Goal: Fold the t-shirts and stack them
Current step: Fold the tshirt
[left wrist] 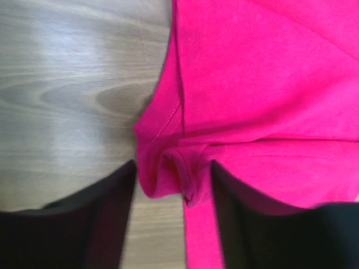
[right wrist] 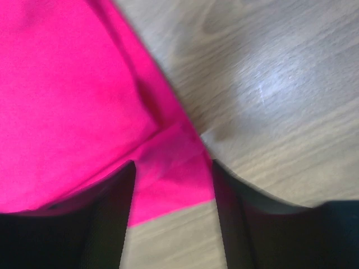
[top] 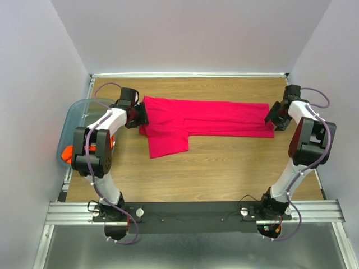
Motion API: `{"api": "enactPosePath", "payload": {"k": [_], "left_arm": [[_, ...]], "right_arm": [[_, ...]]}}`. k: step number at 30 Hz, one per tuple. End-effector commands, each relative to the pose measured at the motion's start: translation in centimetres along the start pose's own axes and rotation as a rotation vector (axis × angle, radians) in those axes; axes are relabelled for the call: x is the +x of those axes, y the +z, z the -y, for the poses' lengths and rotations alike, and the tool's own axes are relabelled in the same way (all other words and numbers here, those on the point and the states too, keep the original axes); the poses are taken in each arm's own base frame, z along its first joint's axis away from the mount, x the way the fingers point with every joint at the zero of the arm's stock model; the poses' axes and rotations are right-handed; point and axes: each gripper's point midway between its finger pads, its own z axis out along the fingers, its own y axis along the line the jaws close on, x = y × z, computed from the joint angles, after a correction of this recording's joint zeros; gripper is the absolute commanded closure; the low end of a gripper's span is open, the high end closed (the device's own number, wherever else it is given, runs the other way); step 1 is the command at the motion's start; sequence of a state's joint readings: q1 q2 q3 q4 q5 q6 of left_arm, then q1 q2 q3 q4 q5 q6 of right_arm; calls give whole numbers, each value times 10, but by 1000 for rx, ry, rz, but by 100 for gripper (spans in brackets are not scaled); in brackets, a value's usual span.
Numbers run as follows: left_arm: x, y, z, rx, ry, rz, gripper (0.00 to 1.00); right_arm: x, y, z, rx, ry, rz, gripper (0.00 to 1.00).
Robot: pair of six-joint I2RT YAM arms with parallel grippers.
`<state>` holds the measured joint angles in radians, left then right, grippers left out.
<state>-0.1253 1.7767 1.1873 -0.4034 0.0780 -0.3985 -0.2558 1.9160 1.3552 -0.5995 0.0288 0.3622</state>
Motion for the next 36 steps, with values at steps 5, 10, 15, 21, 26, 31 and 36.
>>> {"api": "enactPosePath", "payload": {"k": [5, 10, 15, 21, 26, 31, 36], "left_arm": [[11, -65, 8, 28, 14, 116, 24], [77, -65, 22, 88, 52, 23, 29], [132, -46, 32, 134, 65, -103, 31], [137, -32, 29, 87, 85, -121, 39], [150, -23, 34, 92, 109, -163, 48], [156, -21, 35, 97, 120, -173, 62], [151, -22, 37, 99, 117, -157, 83]], "right_arm": [[14, -68, -57, -141, -111, 137, 17], [81, -95, -133, -387, -237, 92, 16], [184, -105, -201, -659, -281, -90, 18], [258, -101, -246, -759, -351, -194, 21], [290, -88, -270, -790, -355, -243, 26], [323, -82, -282, -794, -400, -313, 36], [341, -76, -276, -766, -402, -355, 55]]}}
